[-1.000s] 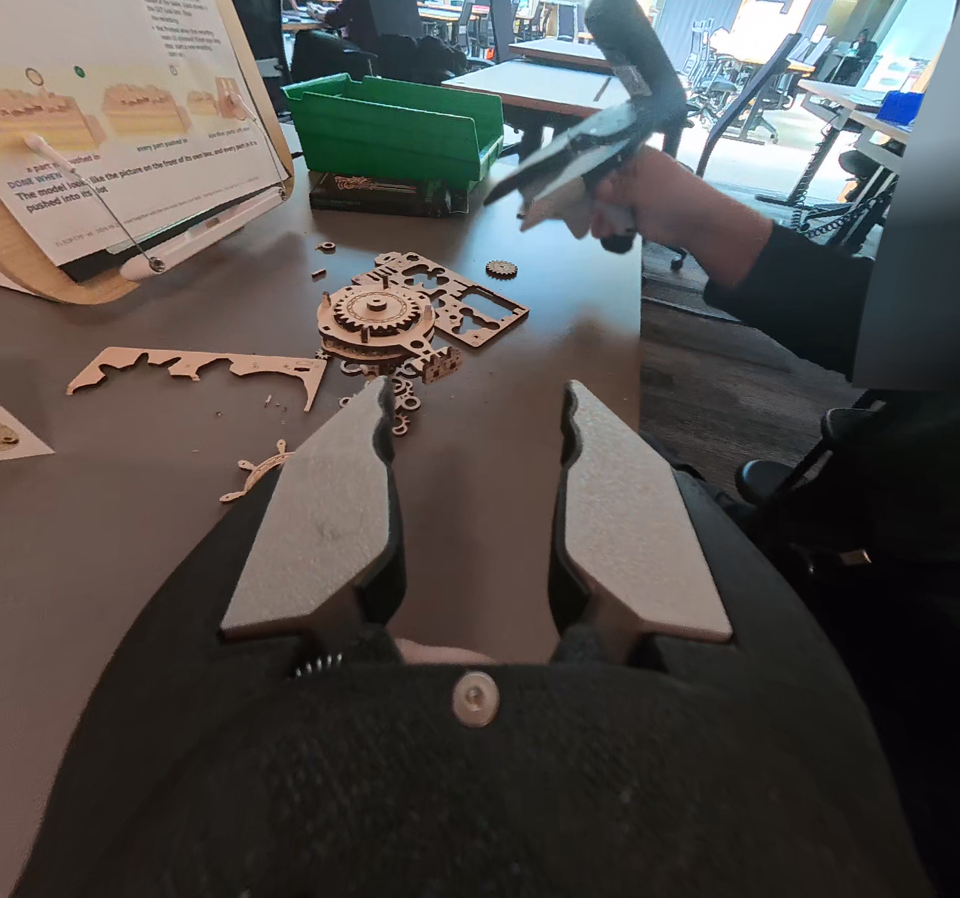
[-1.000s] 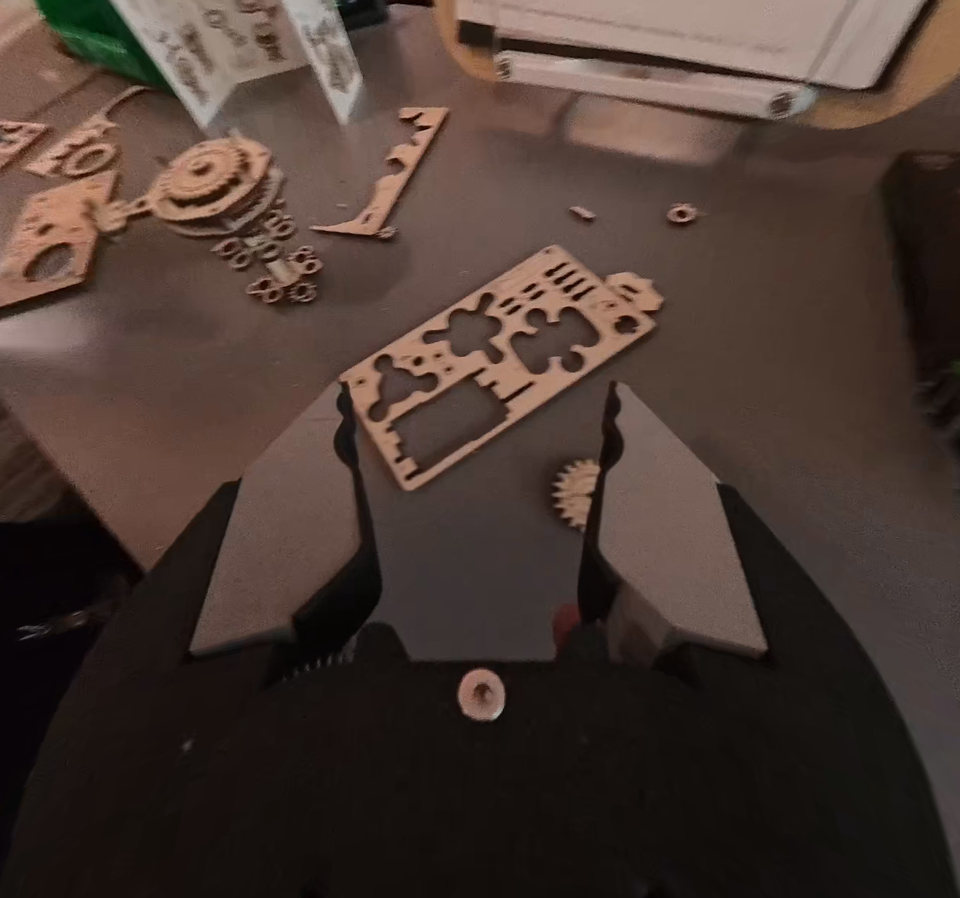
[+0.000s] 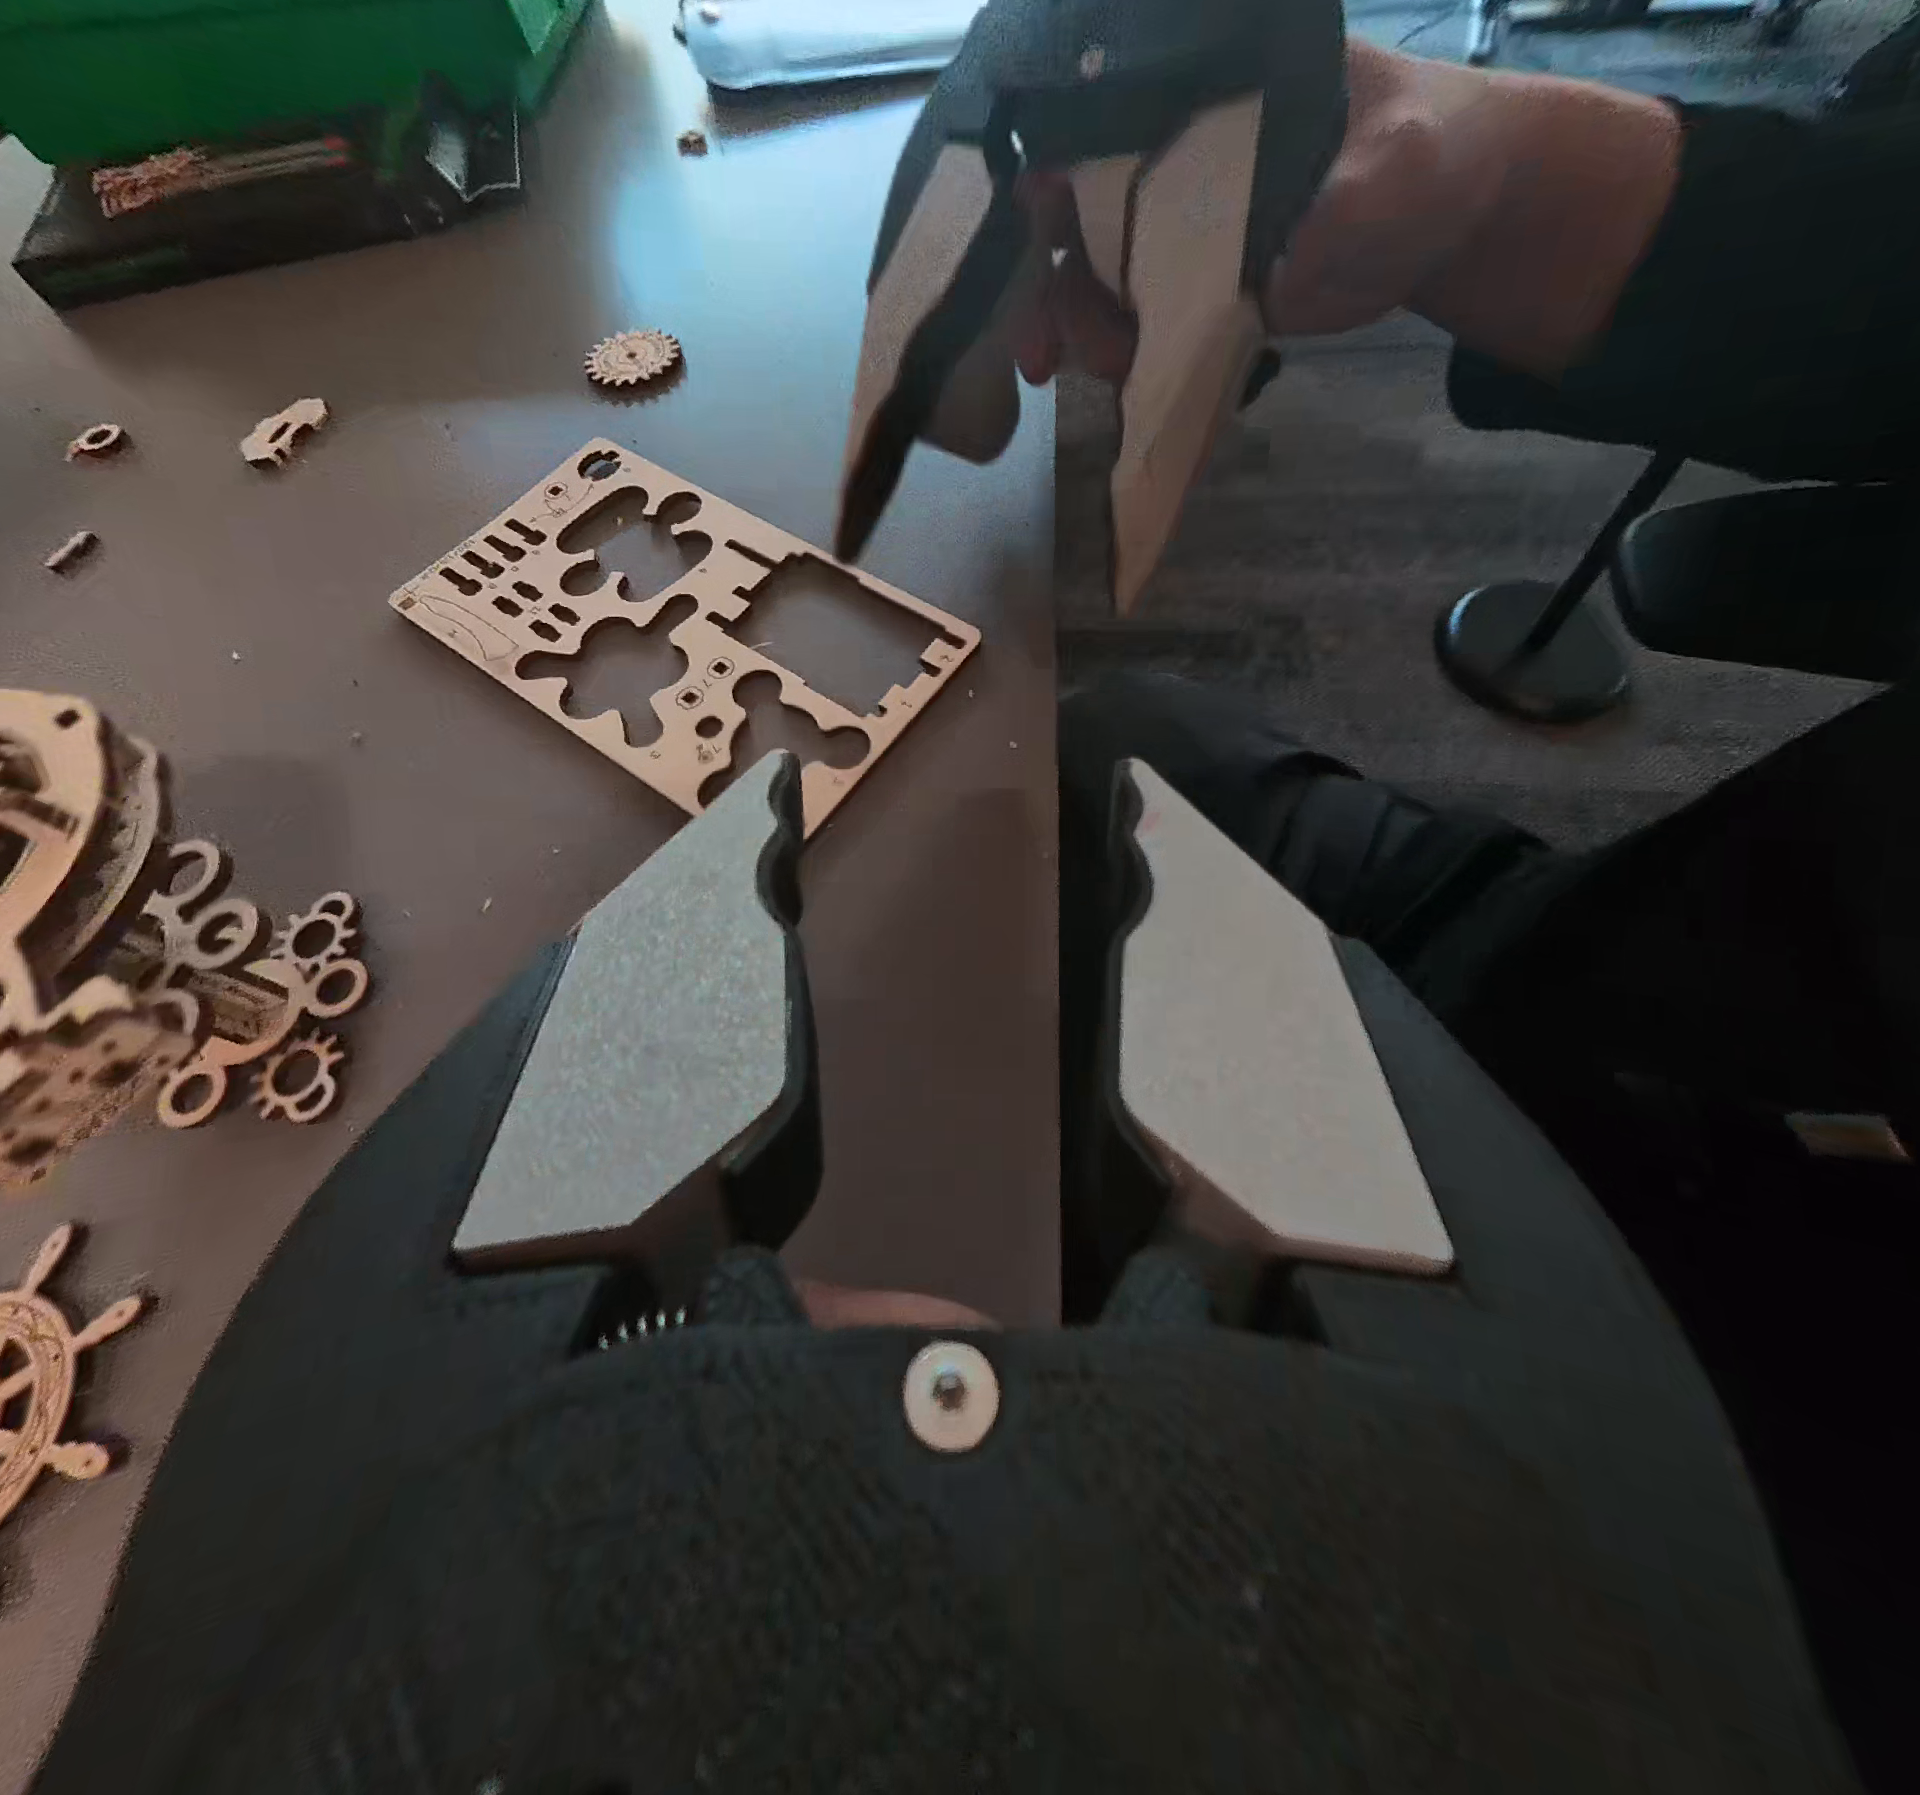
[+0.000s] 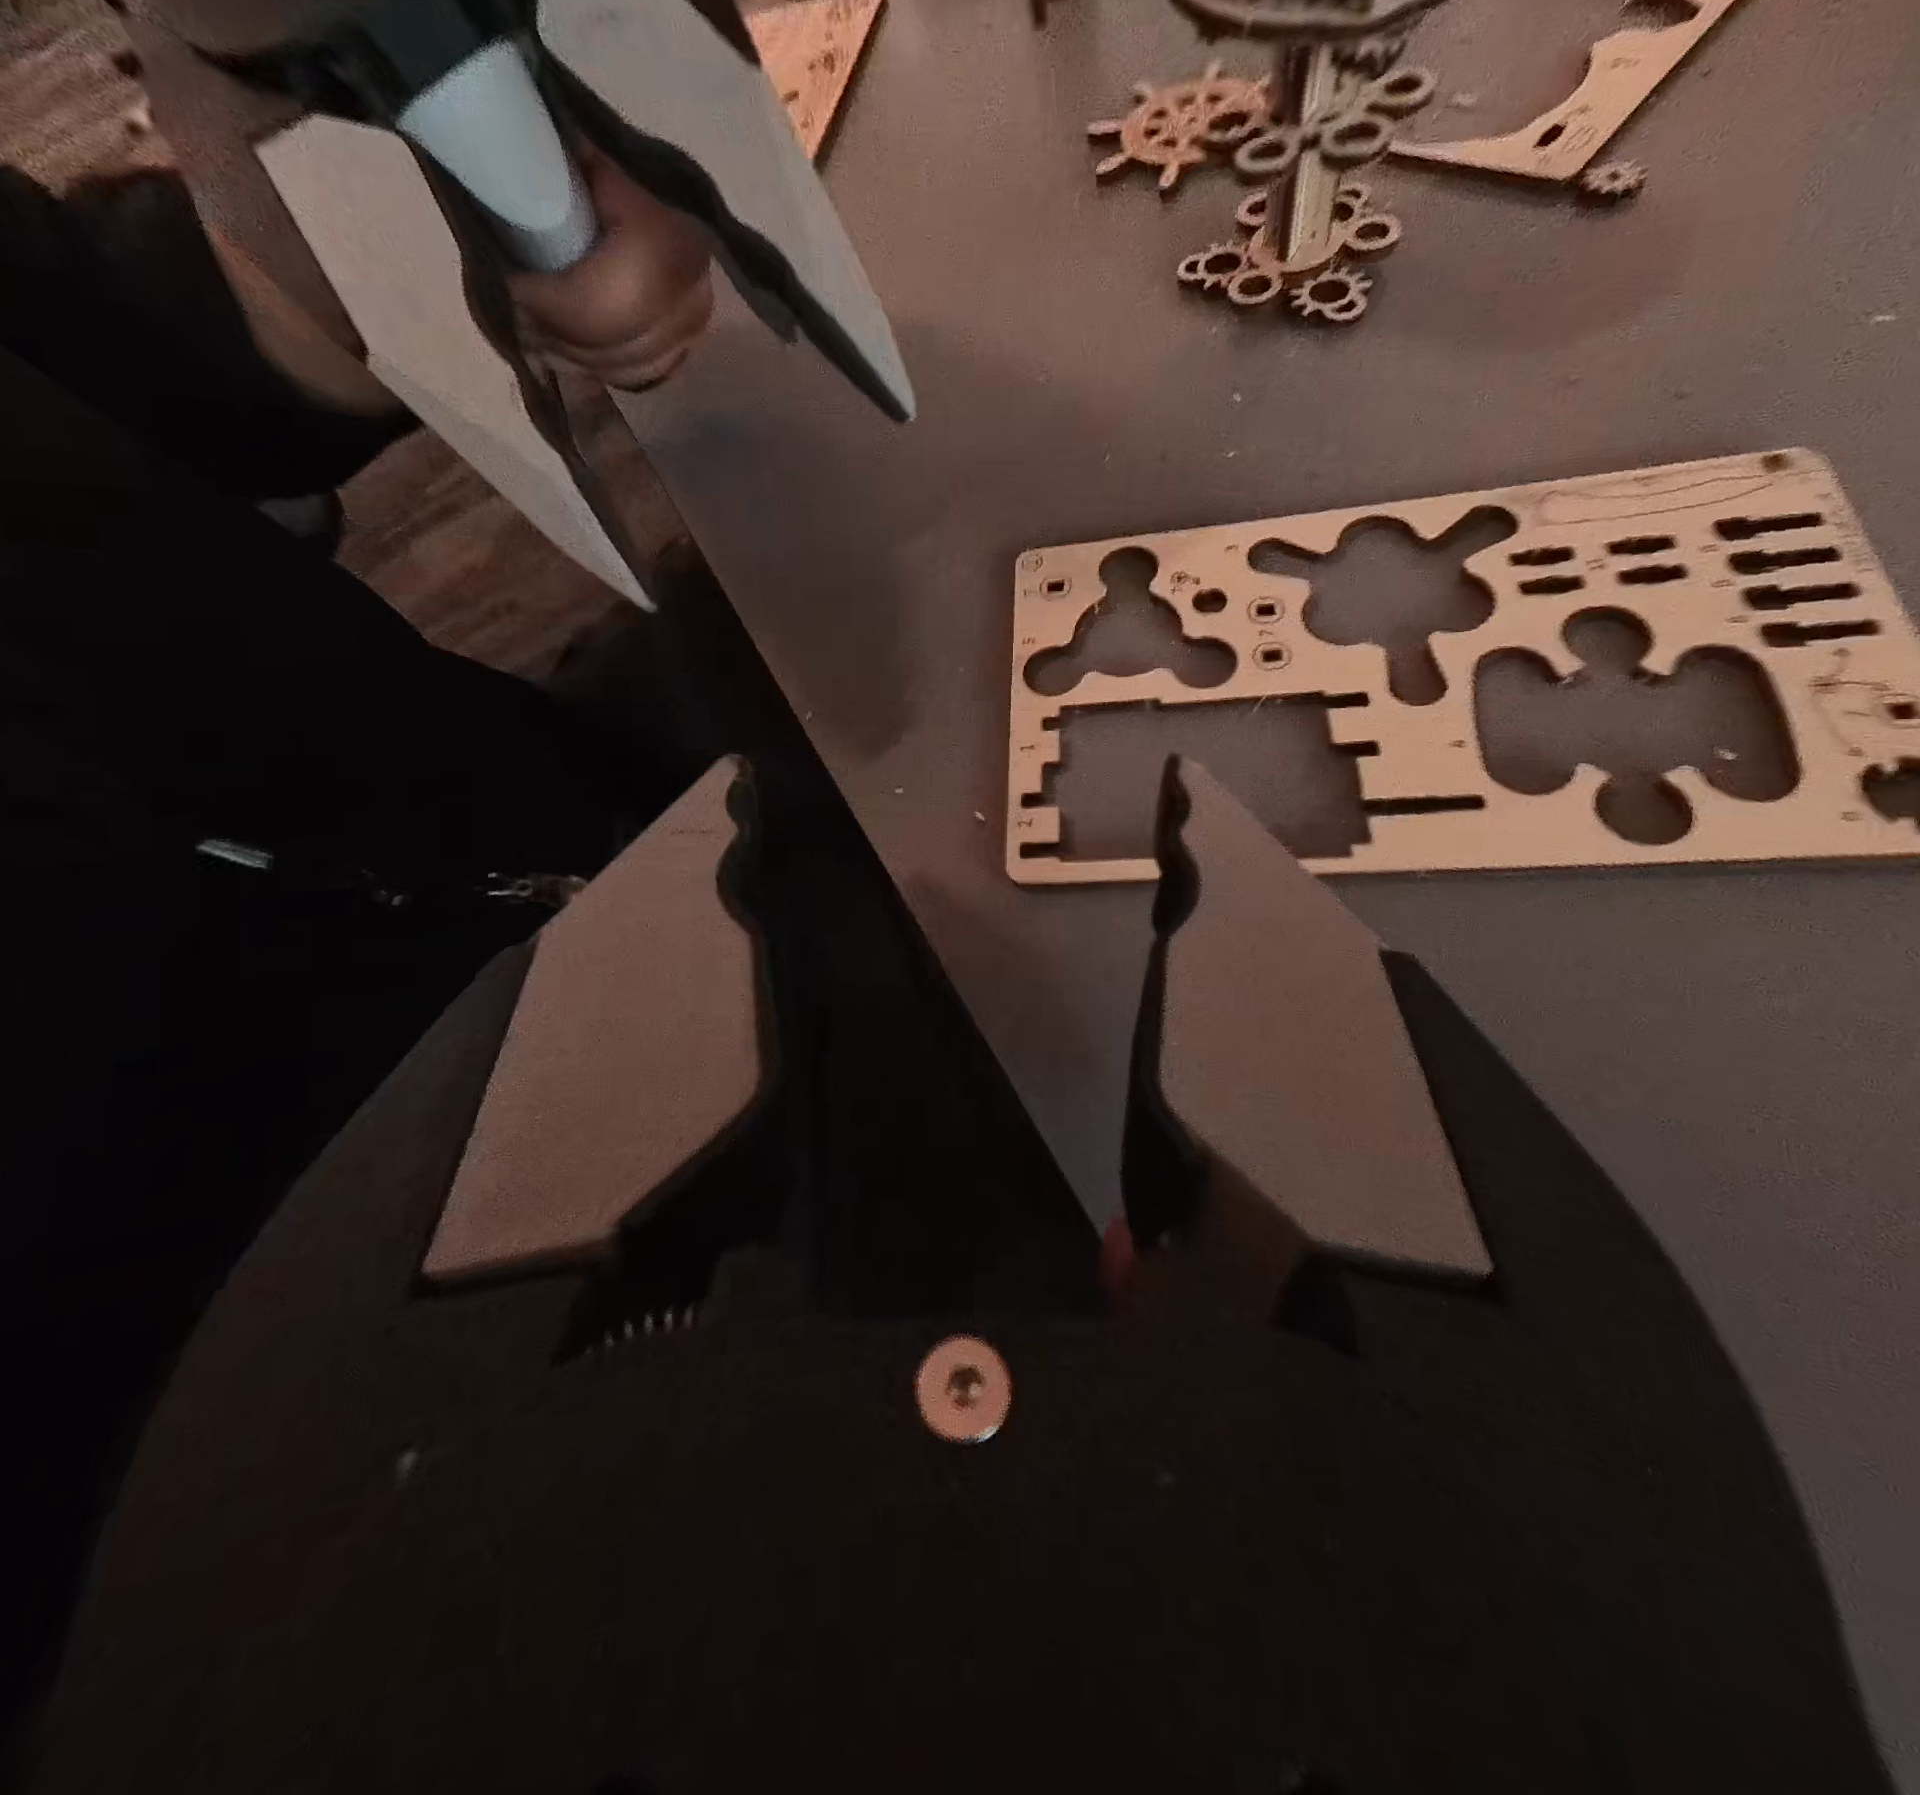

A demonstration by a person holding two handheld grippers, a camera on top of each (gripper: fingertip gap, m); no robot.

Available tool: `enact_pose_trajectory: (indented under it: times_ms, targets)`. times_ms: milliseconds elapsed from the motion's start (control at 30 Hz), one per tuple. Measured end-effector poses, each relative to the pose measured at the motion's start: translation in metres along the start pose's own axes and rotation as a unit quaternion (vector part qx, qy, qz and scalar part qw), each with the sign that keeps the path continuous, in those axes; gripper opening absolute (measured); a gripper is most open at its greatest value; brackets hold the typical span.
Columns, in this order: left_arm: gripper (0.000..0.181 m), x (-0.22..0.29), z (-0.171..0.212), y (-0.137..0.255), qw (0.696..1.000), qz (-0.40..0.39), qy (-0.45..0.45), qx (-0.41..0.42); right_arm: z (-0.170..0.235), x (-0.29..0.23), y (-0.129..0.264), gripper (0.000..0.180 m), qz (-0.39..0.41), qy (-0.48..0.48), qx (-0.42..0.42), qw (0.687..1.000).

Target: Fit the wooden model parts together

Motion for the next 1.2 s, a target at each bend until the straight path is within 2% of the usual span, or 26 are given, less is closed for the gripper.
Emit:
enact_pose_trajectory:
  times_ms: [67, 133, 200, 233, 333, 433, 500, 533, 567, 633, 733, 833, 933, 967, 1067, 1200]
  targets:
    - [0.057, 0.002, -0.002, -0.004, 1.0, 0.002, 0.004, -0.01, 0.01, -0.006, -0.016, 0.055, 0.006, 0.013, -0.034, 0.999]
    - [0.057, 0.01, -0.001, -0.003, 1.0, 0.008, 0.005, -0.015, 0.012, -0.016, -0.023, 0.05, 0.011, 0.039, -0.043, 0.998]
    - [0.057, 0.022, 0.002, -0.002, 1.0, 0.003, 0.006, -0.016, 0.015, -0.023, -0.027, 0.022, 0.036, 0.068, -0.045, 0.996]
    - [0.056, 0.034, 0.001, 0.0, 1.0, 0.011, 0.012, -0.008, 0.017, -0.027, -0.029, 0.0, 0.041, 0.082, -0.044, 0.995]
    - [0.038, 0.077, -0.005, 0.007, 0.994, 0.061, 0.066, 0.056, 0.021, -0.042, -0.035, 0.0, 0.026, 0.086, -0.035, 0.995]
    - [0.042, 0.08, 0.015, 0.009, 0.987, 0.051, 0.146, 0.046, 0.022, -0.049, -0.035, 0.0, 0.037, 0.115, -0.028, 0.992]
    - [0.041, 0.083, 0.023, 0.014, 0.972, 0.082, 0.211, 0.065, 0.014, -0.049, -0.031, 0.0, 0.049, 0.13, -0.006, 0.99]
    - [0.041, 0.082, 0.026, 0.013, 0.963, 0.094, 0.241, 0.072, 0.013, -0.043, -0.032, 0.014, 0.059, 0.13, -0.014, 0.99]
    - [0.039, 0.08, 0.03, 0.011, 0.958, 0.1, 0.259, 0.074, 0.014, -0.035, -0.034, 0.015, 0.066, 0.125, -0.034, 0.989]
    - [0.038, 0.078, 0.035, 0.003, 0.953, 0.106, 0.276, 0.062, 0.014, -0.032, -0.037, 0.011, 0.05, 0.125, -0.067, 0.989]
    - [0.039, 0.082, 0.032, -0.008, 0.953, 0.116, 0.275, 0.059, -0.002, -0.032, -0.021, 0.02, 0.07, 0.147, -0.044, 0.986]
    - [0.043, 0.086, 0.032, -0.027, 0.948, 0.105, 0.295, 0.061, -0.003, -0.017, 0.006, 0.048, 0.107, 0.154, -0.041, 0.981]
    - [0.033, 0.081, 0.027, -0.041, 0.921, 0.093, 0.361, 0.109, 0.014, -0.002, 0.029, 0.064, 0.117, 0.174, -0.069, 0.975]
    - [0.032, 0.082, 0.029, -0.046, 0.912, 0.098, 0.382, 0.111, 0.018, 0.002, 0.034, 0.061, 0.114, 0.184, -0.065, 0.974]
    - [0.036, 0.08, 0.029, -0.055, 0.892, 0.105, 0.424, 0.117, 0.026, 0.004, 0.039, 0.069, 0.062, 0.19, -0.055, 0.978]
    - [0.041, 0.068, 0.021, -0.062, 0.871, 0.085, 0.462, 0.145, 0.05, -0.001, 0.02, 0.065, 0.019, 0.223, -0.088, 0.971]
Point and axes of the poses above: each gripper's, where its closed fingertips meet, y back along the fingers, z out of its underside, x = y × z across the jaws, the point moved 1 cm from there along y, back along the fingers, and after that the axes turned 5 degrees about -x, right-handed, at the moved point
